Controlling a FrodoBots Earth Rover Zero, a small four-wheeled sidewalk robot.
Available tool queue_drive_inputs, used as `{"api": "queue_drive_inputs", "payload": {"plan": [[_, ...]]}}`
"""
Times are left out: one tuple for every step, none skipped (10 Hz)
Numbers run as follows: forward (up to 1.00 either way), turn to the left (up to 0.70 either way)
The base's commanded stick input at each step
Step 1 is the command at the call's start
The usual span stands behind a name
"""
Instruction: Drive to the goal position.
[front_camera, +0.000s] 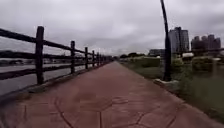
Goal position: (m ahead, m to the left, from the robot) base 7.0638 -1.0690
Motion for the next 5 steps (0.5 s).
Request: {"api": "queue_drive_inputs", "payload": {"plan": [[1.00,0.00],[1.00,0.00],[1.00,0.00],[1.00,0.00],[1.00,0.00]]}}
